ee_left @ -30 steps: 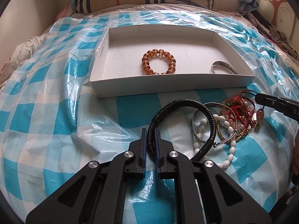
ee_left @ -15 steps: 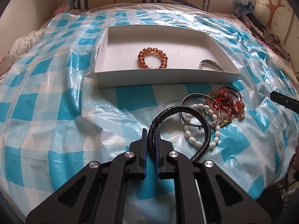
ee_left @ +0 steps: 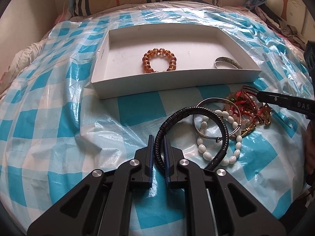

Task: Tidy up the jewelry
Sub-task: 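Lift the black braided bracelet with the left tool while the right tool grasps red string bracelets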

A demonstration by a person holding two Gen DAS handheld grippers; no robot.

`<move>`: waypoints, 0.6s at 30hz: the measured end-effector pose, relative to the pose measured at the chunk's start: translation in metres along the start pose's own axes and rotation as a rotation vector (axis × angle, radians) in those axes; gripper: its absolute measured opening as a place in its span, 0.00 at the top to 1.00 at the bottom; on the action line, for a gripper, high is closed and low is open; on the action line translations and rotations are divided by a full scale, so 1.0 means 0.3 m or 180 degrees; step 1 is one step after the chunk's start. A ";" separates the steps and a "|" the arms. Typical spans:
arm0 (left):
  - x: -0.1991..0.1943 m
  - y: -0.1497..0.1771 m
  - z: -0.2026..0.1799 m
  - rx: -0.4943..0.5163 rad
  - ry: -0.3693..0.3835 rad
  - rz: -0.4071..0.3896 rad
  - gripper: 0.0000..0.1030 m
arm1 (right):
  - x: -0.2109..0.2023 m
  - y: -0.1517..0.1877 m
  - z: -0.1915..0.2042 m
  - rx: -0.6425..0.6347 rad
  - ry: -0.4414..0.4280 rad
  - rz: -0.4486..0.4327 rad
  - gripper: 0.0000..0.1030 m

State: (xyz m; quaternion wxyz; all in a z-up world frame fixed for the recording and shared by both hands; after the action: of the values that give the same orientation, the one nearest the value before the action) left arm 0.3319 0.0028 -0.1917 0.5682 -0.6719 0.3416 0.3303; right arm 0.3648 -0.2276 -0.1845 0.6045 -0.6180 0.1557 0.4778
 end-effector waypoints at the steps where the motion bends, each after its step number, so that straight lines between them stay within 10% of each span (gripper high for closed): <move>1: -0.006 0.000 0.003 -0.0025 0.0064 0.0021 0.92 | -0.027 0.000 0.002 -0.0010 0.0021 -0.0061 0.96; 18: -0.269 0.008 0.012 -0.0186 0.0369 -0.0268 0.93 | -0.389 0.054 0.079 0.0102 -0.0329 -0.0718 0.97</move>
State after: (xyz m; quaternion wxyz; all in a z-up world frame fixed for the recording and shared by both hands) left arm 0.2853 0.0130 -0.1263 0.5409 -0.7199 0.3356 0.2764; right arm 0.2851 -0.2548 -0.0989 0.6715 -0.5965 0.0614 0.4354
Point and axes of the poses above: each gripper's, at about its wrist camera, not at the fingertips, and x roughly the way its jaws point, z to its left, y to its underside, the point moved 2 cm from there along x, roughly the way its jaws point, and after that the axes turned 15 degrees about -x, right-handed, at the moved point
